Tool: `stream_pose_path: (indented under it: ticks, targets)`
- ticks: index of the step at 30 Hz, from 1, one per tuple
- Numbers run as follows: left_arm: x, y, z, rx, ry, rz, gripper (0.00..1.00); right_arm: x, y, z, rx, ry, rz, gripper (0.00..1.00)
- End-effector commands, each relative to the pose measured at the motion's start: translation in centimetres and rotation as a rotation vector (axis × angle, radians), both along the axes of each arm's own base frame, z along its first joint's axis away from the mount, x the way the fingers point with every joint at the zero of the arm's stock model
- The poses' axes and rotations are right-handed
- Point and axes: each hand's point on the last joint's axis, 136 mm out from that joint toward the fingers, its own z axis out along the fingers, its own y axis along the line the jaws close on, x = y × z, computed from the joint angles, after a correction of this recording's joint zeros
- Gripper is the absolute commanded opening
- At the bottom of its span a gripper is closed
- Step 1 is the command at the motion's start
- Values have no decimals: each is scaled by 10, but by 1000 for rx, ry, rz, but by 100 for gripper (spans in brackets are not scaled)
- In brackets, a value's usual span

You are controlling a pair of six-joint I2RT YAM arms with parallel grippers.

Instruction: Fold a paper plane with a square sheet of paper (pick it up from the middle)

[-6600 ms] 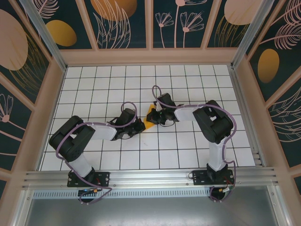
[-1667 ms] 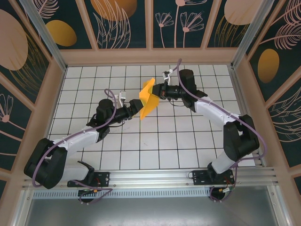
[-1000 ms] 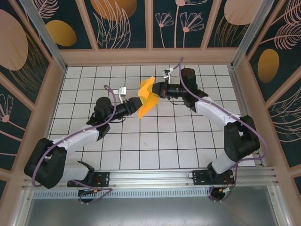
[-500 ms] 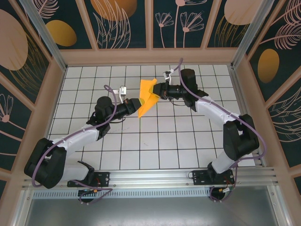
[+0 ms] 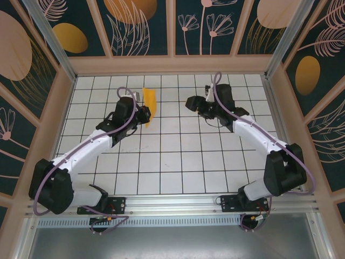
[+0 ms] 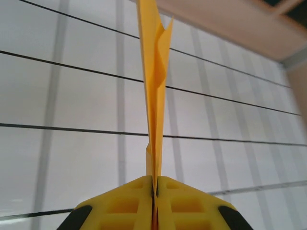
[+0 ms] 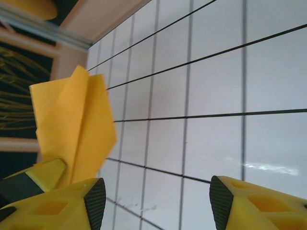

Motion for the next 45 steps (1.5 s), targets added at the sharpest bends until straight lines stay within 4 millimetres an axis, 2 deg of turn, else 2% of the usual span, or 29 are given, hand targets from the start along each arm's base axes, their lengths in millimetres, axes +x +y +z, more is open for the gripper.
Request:
stream_pose_path:
  ticks: [1, 6, 10, 15, 22, 26, 28, 30, 33, 37, 41, 45]
  targets:
    - [-6, 73, -39, 437, 126, 184, 10, 0, -30, -25, -120, 18, -127, 61]
    - [-1, 101, -55, 678, 190, 293, 13, -1, -42, -36, -146, 39, -181, 61]
    - [6, 99, -72, 786, 227, 306, 13, 0, -52, -44, -146, 63, -215, 61]
    - [15, 73, -109, 807, 281, 238, 13, -1, -61, -50, -134, 85, -240, 61]
    - [17, 24, -149, 648, 345, 109, 20, -4, -68, -54, -138, 102, -259, 61]
    - [17, -10, -147, 471, 347, 8, 35, -5, -69, -57, -141, 107, -260, 61]
    - [18, -23, -138, 393, 334, -32, 46, -4, -67, -60, -146, 109, -254, 61]
    - [21, -30, -125, 315, 317, -52, 53, -3, -61, -63, -158, 110, -237, 61]
    - [25, -30, -101, 198, 281, -65, 61, -2, -42, -68, -220, 100, -205, 60]
    - [30, -17, -65, 84, 214, -51, 67, 1, 10, -74, -259, 96, -118, 56]
    - [33, 16, -50, 61, 181, 31, 72, -1, 80, -81, -274, 89, -1, 45]
    - [29, 60, -55, 32, 202, 144, 74, -7, 153, -88, -277, 75, 122, 34]
